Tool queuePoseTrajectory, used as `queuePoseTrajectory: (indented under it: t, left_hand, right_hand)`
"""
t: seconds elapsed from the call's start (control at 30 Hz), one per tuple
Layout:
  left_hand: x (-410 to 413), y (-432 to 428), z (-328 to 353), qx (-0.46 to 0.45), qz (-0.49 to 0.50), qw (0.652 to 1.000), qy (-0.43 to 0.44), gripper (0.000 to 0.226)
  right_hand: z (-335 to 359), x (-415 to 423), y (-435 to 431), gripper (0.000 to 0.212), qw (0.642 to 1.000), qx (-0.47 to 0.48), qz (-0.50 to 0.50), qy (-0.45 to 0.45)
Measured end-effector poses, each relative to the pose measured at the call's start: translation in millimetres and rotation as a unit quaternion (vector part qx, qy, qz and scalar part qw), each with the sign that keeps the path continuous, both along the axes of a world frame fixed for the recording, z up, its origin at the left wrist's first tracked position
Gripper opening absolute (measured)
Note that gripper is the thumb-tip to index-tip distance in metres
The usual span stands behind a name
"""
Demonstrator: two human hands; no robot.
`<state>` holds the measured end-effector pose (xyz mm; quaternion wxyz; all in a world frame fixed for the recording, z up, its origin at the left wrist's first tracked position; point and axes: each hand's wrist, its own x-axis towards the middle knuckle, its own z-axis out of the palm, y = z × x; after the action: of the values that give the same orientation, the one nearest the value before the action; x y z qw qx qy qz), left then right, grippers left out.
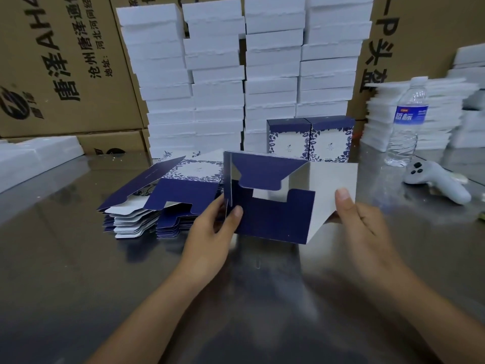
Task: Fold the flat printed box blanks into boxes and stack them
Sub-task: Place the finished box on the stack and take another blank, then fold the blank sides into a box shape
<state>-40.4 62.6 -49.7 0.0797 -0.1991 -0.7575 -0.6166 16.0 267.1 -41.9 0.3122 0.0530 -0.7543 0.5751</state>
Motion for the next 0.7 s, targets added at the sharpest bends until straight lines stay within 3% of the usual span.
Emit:
queuePoseTrajectory:
  t: [0.07,0.17,0.27,0.43,0.6,0.7]
  left_hand:
    - [1.9,2.2,0.6,-0.01,0.039,0.999,0.011,0.017]
    - [2.8,4.8,-4.9,-0.037,0.127,0.99,0.037,0.03]
    - [2.2,6.5,-6.1,-0.028,0.175,0.983,0.048,0.025]
    - [4.9,9.5,-1.9,0.017,0.161,0.987,-0.01,0.023]
    - [10.2,12.7,1.2,0.03,0.131,0.99,-0.052,0.021]
    - [14.6,18.7,-1.4,0.059,0.082,0.983,-0.15,0.017]
  right_hand:
    - [-0.8,0.2,0.5,0.055,1.0,0.015,-0.02,0.01]
    - [-0.6,4.1,-3.0,0.014,0.991,0.128,-0.033,0.019]
    - [-7.9,2.5,-5.3,0.052,0.972,0.227,-0.023,-0.051]
    - [-15.8,-0.8,-11.6,0.04,0.955,0.217,-0.102,-0.174]
    - [-13.7,-4.3,-13.7,0.052,0.971,0.058,-0.035,-0.229]
    - [-11.5,-6.4,-15.1,0.044,0.967,-0.097,0.009,-0.235]
